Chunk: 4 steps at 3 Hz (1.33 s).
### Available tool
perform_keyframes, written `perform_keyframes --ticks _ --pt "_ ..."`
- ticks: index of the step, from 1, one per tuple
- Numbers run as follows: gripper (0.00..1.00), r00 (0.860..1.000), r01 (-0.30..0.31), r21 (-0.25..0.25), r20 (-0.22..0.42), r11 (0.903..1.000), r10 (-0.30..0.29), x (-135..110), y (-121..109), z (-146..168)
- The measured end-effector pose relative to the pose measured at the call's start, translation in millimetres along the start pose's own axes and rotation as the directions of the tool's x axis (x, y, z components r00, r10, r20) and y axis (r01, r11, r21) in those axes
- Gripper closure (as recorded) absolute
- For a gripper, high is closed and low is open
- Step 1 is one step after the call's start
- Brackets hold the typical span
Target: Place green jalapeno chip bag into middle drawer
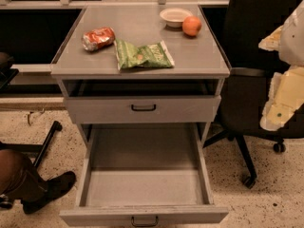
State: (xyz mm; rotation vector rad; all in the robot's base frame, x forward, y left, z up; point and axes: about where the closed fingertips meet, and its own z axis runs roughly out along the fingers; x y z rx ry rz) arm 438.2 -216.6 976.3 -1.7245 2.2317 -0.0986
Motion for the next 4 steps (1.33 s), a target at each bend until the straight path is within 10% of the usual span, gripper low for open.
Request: perform_keyframes --ticks 2,4 --pt "0.0 1.0 -0.007 -0.003 0.015 1.0 0.007 0 -10 8" --pt "0.0 0.99 -0.137 0.017 0.021 0.9905 0.136 30 -76 76"
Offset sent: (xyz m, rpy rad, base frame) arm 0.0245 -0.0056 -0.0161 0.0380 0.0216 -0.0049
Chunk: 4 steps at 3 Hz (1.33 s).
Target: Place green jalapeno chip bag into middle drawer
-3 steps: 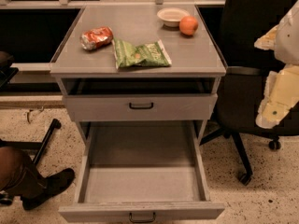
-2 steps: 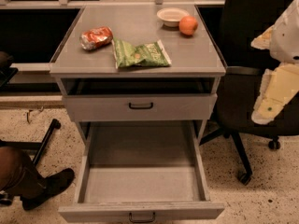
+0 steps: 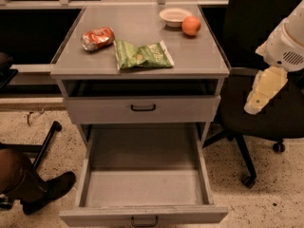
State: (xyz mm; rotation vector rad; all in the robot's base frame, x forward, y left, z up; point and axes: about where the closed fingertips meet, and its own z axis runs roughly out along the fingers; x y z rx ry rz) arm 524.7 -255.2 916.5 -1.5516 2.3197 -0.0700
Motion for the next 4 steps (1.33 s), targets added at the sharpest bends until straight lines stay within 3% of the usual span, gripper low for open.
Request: perform_keyframes --ticks 2,4 --pt "0.0 0.999 -0.007 -0.003 0.033 1.0 0.007 -3 -5 4" --pt "0.0 0.983 -0.019 0.0 0.18 0.9998 0.018 -68 -70 32"
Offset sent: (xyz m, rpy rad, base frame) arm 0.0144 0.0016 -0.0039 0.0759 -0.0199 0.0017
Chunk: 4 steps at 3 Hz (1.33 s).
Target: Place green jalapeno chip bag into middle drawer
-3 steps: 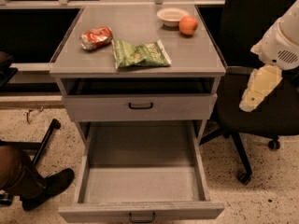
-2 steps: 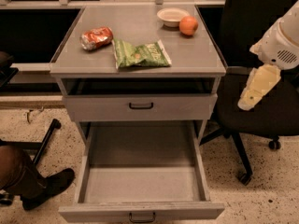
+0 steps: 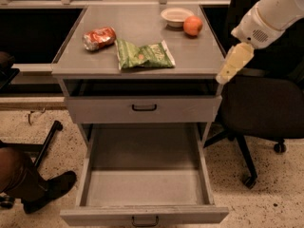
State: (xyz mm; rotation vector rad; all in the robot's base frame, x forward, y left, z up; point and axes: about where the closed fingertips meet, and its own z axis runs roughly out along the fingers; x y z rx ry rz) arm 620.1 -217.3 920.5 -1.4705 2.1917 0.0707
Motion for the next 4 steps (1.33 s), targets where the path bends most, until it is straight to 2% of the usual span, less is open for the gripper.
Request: perform_keyframes --ticks 1,2,3,4 --pt "0.0 0.997 0.026 0.003 0.069 0.9997 -0.026 -43 -33 18" --pt "0.0 0.986 0.039 -0.012 0.163 0.9992 -0.036 -75 -53 32" --pt "0.0 0.986 0.039 -0.012 0.163 0.9992 -0.036 -75 -53 32" --pt "0.0 0.985 0.059 -0.037 0.162 0.9976 -0.053 -83 -51 49"
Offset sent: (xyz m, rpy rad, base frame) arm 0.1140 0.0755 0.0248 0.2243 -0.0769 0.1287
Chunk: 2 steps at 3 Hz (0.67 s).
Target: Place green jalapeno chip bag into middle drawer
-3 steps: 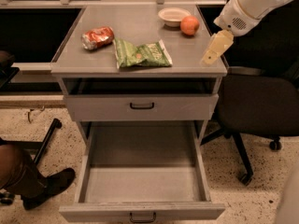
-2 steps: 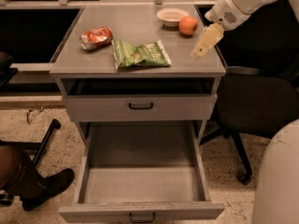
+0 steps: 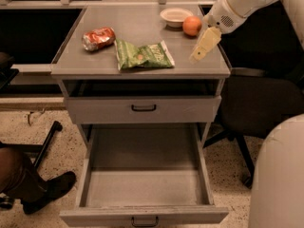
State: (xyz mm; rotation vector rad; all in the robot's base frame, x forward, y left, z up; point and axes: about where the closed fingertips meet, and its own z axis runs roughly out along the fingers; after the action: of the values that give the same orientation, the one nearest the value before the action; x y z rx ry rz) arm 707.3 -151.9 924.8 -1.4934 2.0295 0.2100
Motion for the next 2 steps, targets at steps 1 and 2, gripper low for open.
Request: perform_keyframes --ticks 1,2 --pt "0.0 0.997 0.079 -0.069 0.003 0.9944 -0.079 -28 11 47" --pt "0.0 0.989 0.148 -0.142 0.037 0.9786 -0.144 -62 21 92"
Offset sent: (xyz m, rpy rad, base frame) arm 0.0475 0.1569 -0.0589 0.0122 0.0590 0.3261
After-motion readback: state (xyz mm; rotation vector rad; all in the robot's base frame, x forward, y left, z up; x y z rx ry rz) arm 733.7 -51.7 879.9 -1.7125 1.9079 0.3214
